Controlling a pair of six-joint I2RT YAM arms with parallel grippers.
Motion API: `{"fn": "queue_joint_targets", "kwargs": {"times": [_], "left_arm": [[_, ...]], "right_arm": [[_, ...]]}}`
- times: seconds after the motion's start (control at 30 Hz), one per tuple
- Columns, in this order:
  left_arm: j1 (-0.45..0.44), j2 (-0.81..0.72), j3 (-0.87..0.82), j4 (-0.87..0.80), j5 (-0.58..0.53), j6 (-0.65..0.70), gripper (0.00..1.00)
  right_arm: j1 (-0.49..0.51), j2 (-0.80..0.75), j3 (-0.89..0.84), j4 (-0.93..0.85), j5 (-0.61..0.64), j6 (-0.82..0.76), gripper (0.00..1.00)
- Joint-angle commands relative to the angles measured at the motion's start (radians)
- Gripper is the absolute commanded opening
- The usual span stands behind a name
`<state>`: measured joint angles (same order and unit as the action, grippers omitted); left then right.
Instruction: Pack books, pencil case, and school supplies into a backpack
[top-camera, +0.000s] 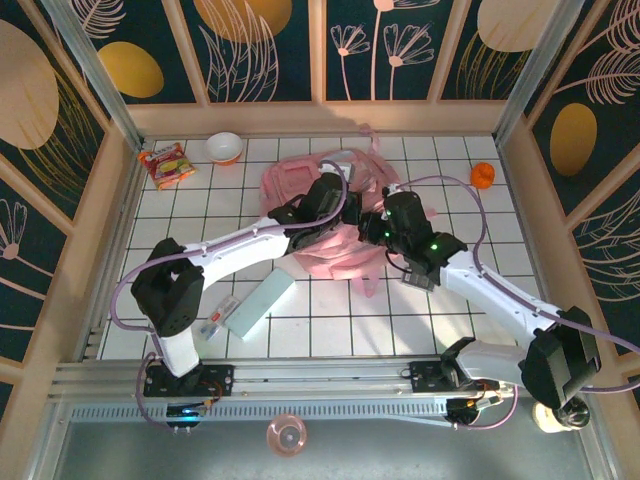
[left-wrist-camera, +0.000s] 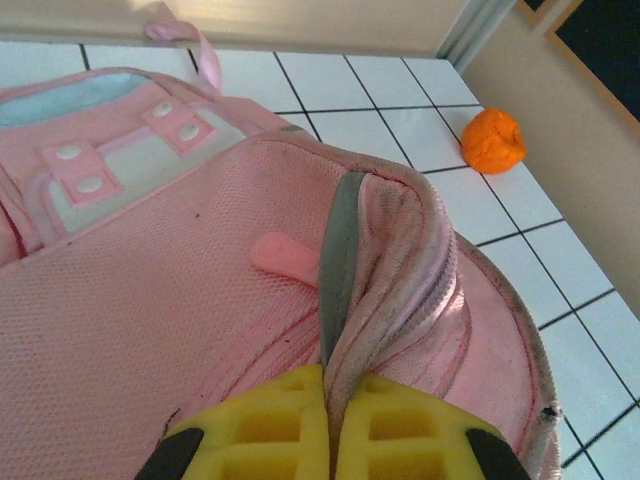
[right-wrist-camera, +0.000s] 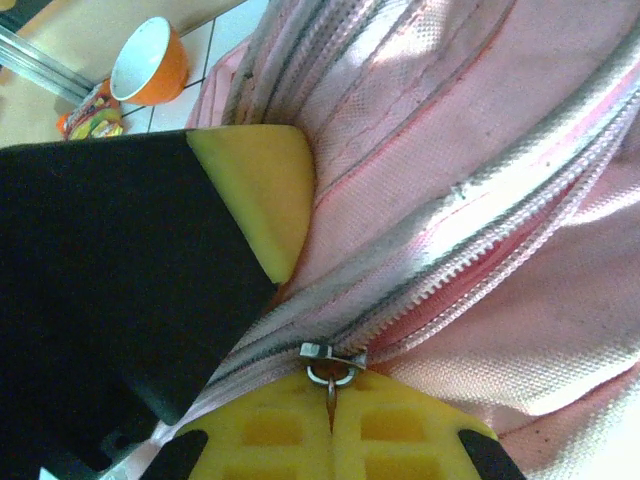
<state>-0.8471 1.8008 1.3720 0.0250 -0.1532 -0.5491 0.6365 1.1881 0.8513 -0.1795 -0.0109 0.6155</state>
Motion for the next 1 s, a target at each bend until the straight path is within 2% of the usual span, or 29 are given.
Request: {"fn": "queue_joint_targets", "kwargs": {"times": [0.0, 0.07, 0.17, 0.33, 0.47, 0.63, 0.83, 0.97], "left_arm": [[0.048, -0.060, 0.051, 0.354, 0.016, -0.010, 0.00], [0.051, -0.081, 0.014, 0.360, 0.063, 0.032, 0.00], [0.068, -0.129, -0.048, 0.376, 0.135, 0.076, 0.00], [0.091, -0.192, -0.139, 0.383, 0.189, 0.204, 0.00], [0.095, -0.227, -0.189, 0.401, 0.288, 0.338, 0.00], [0.098, -0.248, -0.224, 0.418, 0.408, 0.467, 0.00], [0.098, -0.262, -0.253, 0.445, 0.473, 0.531, 0.00], [0.097, -0.277, -0.280, 0.472, 0.512, 0.556, 0.00]], "right_arm": [[0.050, -0.051, -0.025, -0.060, -0.335, 0.013, 0.14], [0.008, -0.082, -0.001, -0.081, -0.359, -0.006, 0.29], [-0.077, -0.138, 0.030, -0.137, -0.394, -0.029, 0.42], [-0.267, -0.232, 0.029, -0.166, -0.503, -0.013, 0.48], [-0.354, -0.231, 0.017, -0.090, -0.616, 0.051, 0.50], [-0.359, -0.142, 0.015, 0.077, -0.724, 0.231, 0.57], [-0.350, -0.105, -0.008, 0.110, -0.650, 0.351, 0.64], [-0.349, -0.079, -0.049, 0.185, -0.656, 0.424, 0.66]]}}
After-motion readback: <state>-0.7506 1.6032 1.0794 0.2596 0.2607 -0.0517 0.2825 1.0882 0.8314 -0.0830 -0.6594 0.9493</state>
